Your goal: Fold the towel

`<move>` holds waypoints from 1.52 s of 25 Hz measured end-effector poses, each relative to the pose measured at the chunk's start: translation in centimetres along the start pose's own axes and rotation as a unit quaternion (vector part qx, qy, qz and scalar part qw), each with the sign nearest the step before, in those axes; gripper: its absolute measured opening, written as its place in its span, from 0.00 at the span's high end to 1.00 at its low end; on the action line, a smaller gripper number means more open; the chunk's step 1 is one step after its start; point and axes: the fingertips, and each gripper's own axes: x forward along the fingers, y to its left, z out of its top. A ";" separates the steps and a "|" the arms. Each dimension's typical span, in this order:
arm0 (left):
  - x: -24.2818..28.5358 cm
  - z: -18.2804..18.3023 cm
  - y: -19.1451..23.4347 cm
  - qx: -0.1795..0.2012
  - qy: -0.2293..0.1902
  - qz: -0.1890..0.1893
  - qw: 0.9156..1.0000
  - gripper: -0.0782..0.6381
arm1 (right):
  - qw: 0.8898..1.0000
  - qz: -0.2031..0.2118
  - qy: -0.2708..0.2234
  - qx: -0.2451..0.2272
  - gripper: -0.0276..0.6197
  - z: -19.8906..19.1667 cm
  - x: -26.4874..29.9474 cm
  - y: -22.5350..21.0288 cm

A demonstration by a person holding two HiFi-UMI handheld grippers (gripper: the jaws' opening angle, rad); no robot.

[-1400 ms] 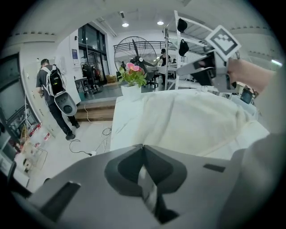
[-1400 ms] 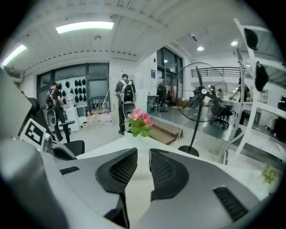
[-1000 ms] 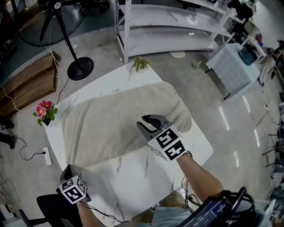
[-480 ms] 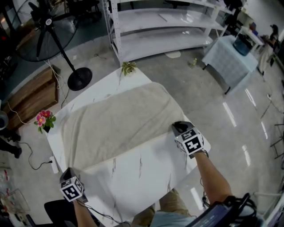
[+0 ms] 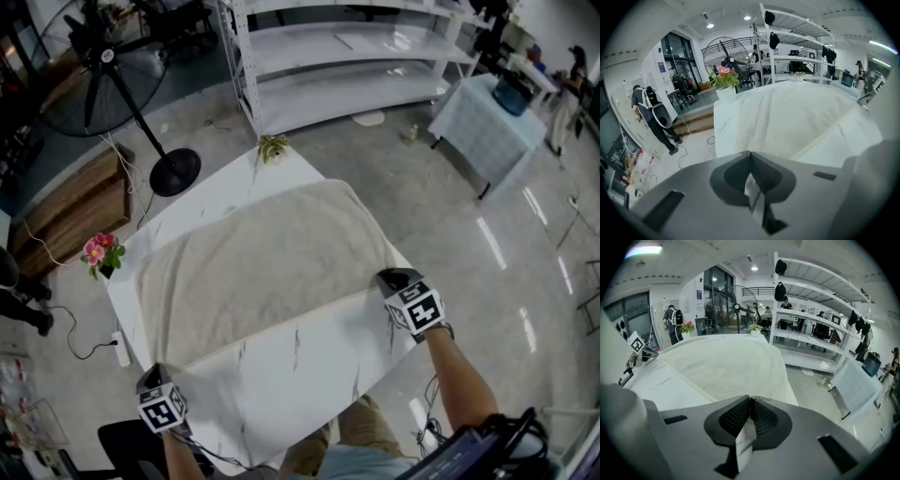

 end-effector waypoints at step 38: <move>-11.0 -4.3 -2.2 -0.053 -0.072 -0.054 0.995 0.88 | 0.998 0.043 0.049 -0.021 0.92 -8.4 -7.6 1.7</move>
